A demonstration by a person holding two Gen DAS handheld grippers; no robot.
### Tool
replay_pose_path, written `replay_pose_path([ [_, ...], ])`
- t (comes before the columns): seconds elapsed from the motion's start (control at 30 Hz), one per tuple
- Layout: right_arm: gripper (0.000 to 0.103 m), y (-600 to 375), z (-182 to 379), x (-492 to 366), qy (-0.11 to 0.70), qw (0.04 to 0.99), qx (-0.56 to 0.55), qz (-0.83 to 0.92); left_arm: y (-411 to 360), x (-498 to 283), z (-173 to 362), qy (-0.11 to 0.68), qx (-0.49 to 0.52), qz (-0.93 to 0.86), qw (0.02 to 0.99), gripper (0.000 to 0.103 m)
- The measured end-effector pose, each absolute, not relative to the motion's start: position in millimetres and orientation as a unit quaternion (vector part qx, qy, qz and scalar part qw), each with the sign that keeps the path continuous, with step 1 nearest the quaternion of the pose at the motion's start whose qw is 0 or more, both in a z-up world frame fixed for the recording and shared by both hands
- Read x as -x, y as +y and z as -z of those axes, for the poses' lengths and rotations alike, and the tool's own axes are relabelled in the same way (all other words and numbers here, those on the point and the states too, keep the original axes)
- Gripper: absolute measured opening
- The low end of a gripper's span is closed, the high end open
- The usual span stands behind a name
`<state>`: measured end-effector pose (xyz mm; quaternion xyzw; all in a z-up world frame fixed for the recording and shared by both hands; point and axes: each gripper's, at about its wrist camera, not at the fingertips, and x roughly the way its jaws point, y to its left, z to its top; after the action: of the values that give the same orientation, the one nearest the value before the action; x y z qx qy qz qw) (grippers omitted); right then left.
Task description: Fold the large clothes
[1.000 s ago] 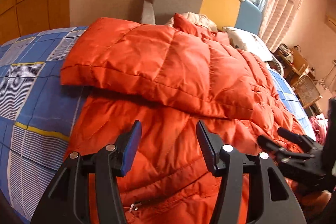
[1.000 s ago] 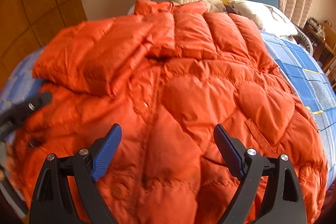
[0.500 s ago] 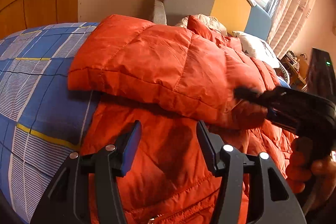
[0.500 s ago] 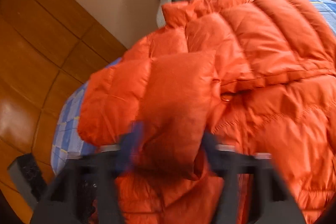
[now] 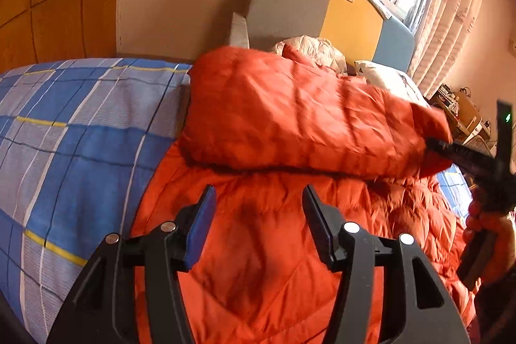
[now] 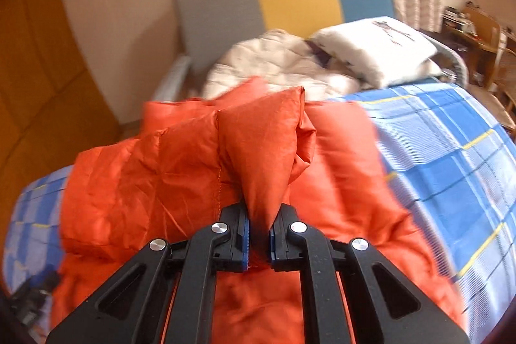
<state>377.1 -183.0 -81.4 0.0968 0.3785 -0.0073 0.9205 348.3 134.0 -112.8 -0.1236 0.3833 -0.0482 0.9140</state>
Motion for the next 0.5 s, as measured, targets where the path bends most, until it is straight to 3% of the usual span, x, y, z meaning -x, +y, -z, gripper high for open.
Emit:
replay_pose_path([
  [0.13,0.009,-202.9,93.4,-387.0,0.397,0.913,-0.084,0.037,126.5,-361.8,106.2,0.378,0.115,0.050,0.917,0.055],
  [0.17,0.013,-205.2,97.9,-391.7,0.403,0.910,-0.080,0.046,123.7,-366.4,103.7,0.378,0.111,0.050,0.918,0.055],
  [0.23,0.035,-210.3,96.8,-394.7,0.407,0.909,-0.077,0.055,119.8,-374.2,99.7,0.376,0.106,0.051,0.919,0.055],
  [0.27,0.058,-208.2,92.3,-389.5,0.397,0.913,-0.070,0.065,118.2,-378.2,97.5,0.373,0.104,0.051,0.920,0.055],
  [0.3,0.070,-206.9,88.4,-385.7,0.384,0.918,-0.071,0.066,116.9,-382.4,95.6,0.371,0.103,0.051,0.922,0.056],
  [0.5,0.071,-176.4,67.0,-372.1,0.340,0.939,-0.047,0.009,115.0,-408.1,92.6,0.368,0.096,0.044,0.924,0.056],
])
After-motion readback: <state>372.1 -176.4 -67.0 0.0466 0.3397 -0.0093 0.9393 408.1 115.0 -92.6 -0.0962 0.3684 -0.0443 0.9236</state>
